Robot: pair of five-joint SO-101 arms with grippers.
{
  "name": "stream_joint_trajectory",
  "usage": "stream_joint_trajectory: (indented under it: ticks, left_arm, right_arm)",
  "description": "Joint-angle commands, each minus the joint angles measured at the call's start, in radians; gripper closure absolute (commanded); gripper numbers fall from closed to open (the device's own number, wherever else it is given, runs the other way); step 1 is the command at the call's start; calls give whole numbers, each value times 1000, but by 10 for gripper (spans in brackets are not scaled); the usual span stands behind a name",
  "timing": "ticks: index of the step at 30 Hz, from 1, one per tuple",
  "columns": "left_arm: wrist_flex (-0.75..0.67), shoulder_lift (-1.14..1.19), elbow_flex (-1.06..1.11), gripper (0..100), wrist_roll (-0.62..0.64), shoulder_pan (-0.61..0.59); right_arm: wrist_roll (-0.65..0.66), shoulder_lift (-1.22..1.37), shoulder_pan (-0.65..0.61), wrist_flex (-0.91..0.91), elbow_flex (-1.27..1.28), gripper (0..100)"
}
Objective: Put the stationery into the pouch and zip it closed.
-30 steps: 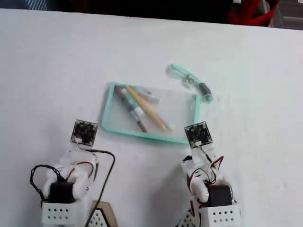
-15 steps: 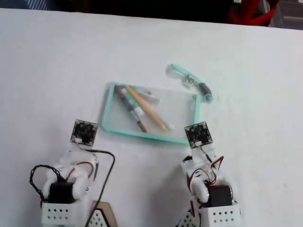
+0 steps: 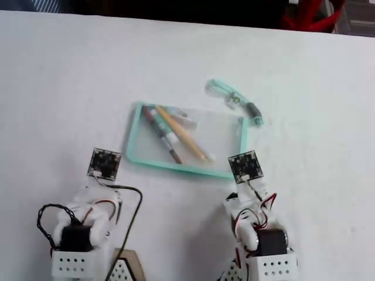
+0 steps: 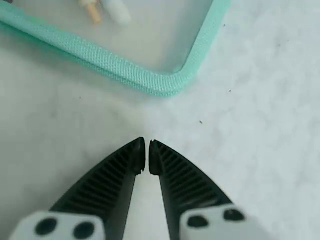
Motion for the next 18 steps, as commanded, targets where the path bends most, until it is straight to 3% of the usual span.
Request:
stream_joint_trajectory:
  ticks: [1, 18]
  left_arm:
    - [6, -4, -2, 975, 9, 4]
    - [6, -4, -2, 975, 11, 4]
  right_arm:
    - [-2, -2, 1, 5, 9, 981]
    - [-3, -2, 4, 5, 9, 981]
